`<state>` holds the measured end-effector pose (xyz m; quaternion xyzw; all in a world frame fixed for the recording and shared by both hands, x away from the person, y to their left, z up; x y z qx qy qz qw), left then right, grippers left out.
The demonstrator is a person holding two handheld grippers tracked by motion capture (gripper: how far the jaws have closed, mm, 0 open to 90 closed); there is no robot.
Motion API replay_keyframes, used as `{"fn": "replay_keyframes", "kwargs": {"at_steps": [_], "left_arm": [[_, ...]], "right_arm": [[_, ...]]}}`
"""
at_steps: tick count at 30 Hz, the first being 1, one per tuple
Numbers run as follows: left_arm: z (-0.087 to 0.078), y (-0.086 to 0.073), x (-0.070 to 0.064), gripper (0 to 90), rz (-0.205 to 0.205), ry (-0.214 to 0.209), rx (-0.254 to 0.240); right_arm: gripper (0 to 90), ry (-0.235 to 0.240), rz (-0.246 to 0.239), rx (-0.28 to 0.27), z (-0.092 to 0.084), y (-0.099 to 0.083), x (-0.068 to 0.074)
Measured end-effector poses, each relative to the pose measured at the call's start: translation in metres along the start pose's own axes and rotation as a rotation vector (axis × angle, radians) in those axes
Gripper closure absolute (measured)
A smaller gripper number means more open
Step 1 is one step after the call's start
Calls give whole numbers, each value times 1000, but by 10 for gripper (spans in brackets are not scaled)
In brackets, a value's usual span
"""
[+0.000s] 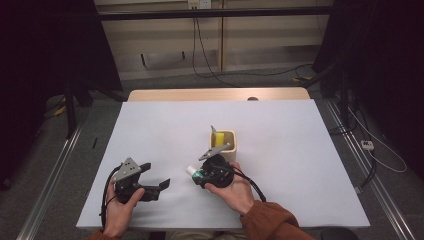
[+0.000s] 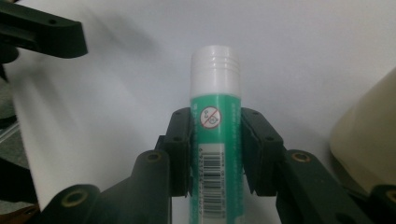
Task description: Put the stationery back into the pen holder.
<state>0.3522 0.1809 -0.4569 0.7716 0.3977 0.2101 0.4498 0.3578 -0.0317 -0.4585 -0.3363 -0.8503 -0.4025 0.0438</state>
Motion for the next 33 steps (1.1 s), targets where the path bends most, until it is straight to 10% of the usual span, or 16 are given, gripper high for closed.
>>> {"fn": "replay_keyframes", "kwargs": {"at_steps": [17, 33], "left_arm": [[0, 0, 0, 72, -1, -1, 2], [0, 0, 0, 73, 1, -1, 1]], "right_arm": [[662, 73, -56, -133, -30, -10, 1], [662, 34, -102, -263, -69, -6, -10]]}}
Point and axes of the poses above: each handheld gripper's, and its own axes: z roughly forward along the jaws, y roughly out of its top, x roughly to its left, the point moved 5 cm from there along z, roughly forward along the jaws, and after that the axes turned 10 degrees about y, right-handed, at the moved point
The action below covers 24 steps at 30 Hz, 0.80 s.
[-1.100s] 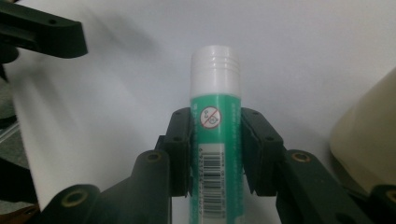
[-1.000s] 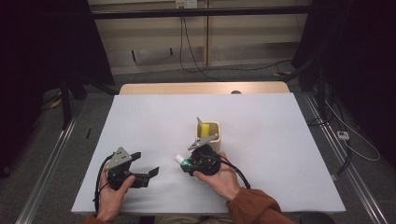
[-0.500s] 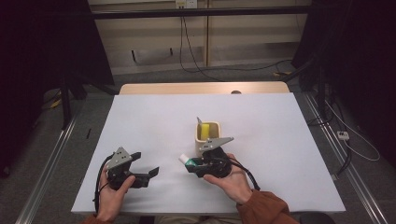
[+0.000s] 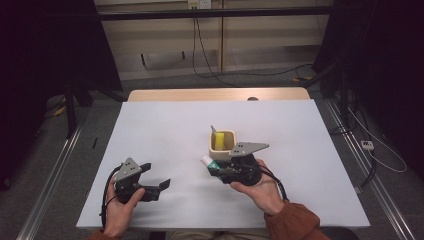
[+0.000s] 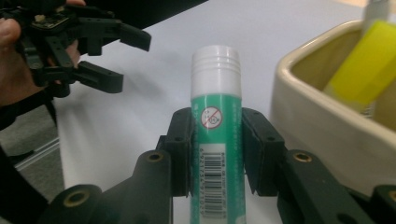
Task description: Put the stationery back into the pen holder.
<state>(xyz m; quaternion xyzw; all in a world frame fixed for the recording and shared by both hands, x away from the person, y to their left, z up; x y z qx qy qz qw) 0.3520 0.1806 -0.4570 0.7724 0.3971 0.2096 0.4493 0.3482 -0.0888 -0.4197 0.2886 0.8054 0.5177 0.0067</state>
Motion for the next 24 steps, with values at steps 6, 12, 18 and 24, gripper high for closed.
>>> {"fn": "replay_keyframes", "kwargs": {"at_steps": [6, 12, 18, 24], "left_arm": [[0, 0, 0, 72, -1, 1, 0], [1, 0, 0, 72, 0, 1, 2], [1, 0, 0, 72, 3, 2, 4], [1, 0, 0, 72, 1, 1, 5]], "right_arm": [[662, -7, -28, -36, -9, 7, -2], [662, -2, -64, -80, -19, 18, -4], [662, -9, -81, -119, -28, 26, -7], [662, -16, -104, -162, -33, 32, -9]]}}
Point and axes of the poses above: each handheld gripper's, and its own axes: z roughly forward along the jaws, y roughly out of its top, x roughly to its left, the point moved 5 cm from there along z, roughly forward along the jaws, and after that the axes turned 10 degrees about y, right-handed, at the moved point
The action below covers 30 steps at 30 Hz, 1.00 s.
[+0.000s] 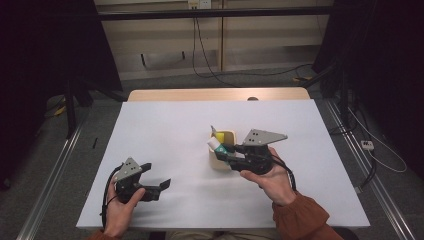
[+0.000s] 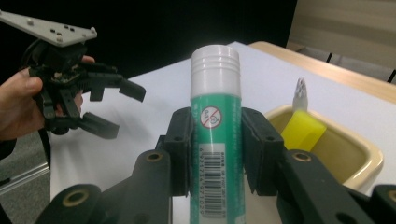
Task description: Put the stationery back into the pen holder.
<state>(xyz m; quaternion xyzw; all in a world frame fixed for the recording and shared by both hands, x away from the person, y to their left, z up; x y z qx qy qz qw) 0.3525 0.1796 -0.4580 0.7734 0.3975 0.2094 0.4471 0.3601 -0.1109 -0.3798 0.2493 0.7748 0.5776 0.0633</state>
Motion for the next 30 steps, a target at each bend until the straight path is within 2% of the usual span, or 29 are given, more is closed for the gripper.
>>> {"fn": "replay_keyframes", "kwargs": {"at_steps": [8, 15, 23, 30], "left_arm": [[0, 0, 0, 72, -1, -1, -1], [0, 0, 0, 72, 0, 1, 1], [0, 0, 0, 72, 0, 0, 0], [0, 0, 0, 72, 1, 0, 0]], "right_arm": [[662, -12, -19, -64, -6, 12, -7], [663, -31, -17, -112, -10, 19, -18], [662, -70, -19, -150, -9, 21, -32], [662, -81, -22, -191, -5, 22, -40]]}}
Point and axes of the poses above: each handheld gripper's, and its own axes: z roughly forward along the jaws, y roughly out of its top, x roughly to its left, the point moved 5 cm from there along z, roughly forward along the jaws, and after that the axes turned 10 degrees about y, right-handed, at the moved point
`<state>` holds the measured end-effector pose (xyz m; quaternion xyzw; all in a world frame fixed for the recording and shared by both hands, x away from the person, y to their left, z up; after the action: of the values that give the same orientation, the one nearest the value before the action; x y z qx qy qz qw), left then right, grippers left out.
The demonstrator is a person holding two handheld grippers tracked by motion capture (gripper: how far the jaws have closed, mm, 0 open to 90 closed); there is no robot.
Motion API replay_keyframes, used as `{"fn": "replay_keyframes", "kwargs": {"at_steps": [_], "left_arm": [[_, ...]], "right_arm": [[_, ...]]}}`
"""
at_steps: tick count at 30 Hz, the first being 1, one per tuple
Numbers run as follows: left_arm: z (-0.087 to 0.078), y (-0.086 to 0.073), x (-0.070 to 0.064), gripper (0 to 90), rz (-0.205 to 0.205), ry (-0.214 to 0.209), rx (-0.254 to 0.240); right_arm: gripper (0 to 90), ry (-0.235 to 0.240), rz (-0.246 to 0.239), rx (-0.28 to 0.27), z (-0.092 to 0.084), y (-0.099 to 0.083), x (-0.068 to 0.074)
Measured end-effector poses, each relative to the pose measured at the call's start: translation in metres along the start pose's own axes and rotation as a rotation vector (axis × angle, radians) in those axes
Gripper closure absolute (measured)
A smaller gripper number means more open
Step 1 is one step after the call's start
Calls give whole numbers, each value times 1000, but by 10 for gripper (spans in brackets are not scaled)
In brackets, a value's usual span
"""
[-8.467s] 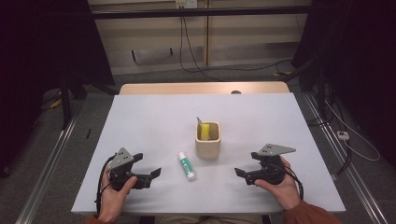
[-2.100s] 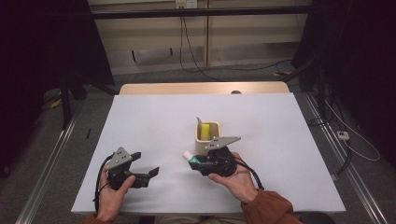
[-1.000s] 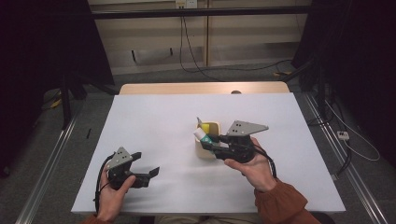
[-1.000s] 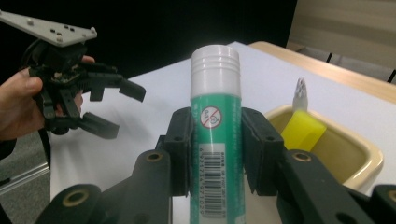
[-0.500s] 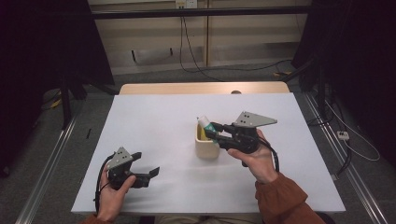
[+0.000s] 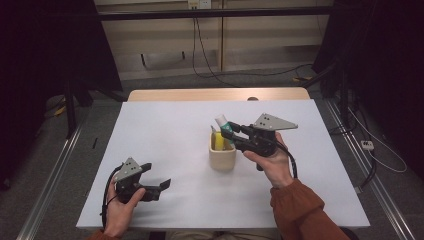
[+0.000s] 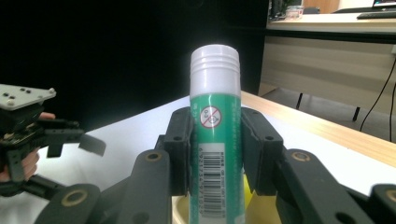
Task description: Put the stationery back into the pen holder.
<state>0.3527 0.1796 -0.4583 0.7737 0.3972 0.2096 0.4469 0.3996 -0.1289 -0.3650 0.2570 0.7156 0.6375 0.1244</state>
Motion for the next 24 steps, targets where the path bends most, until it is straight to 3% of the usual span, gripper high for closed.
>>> {"fn": "replay_keyframes", "kwargs": {"at_steps": [7, 24], "left_arm": [[-1, 0, 0, 72, 0, -2, -3], [-1, 0, 0, 72, -1, -4, -3]], "right_arm": [[662, -23, -10, -38, 9, -3, -9], [662, -27, -13, -38, 18, -15, -14]]}}
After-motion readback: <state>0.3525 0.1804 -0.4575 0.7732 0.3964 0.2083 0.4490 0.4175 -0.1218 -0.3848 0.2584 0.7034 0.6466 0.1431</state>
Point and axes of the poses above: each handheld gripper's, and its own axes: z roughly forward along the jaws, y roughly out of its top, x roughly to its left, the point moved 5 cm from there along z, roughly forward along the jaws, and after that the axes turned 10 degrees about y, right-handed, at the moved point
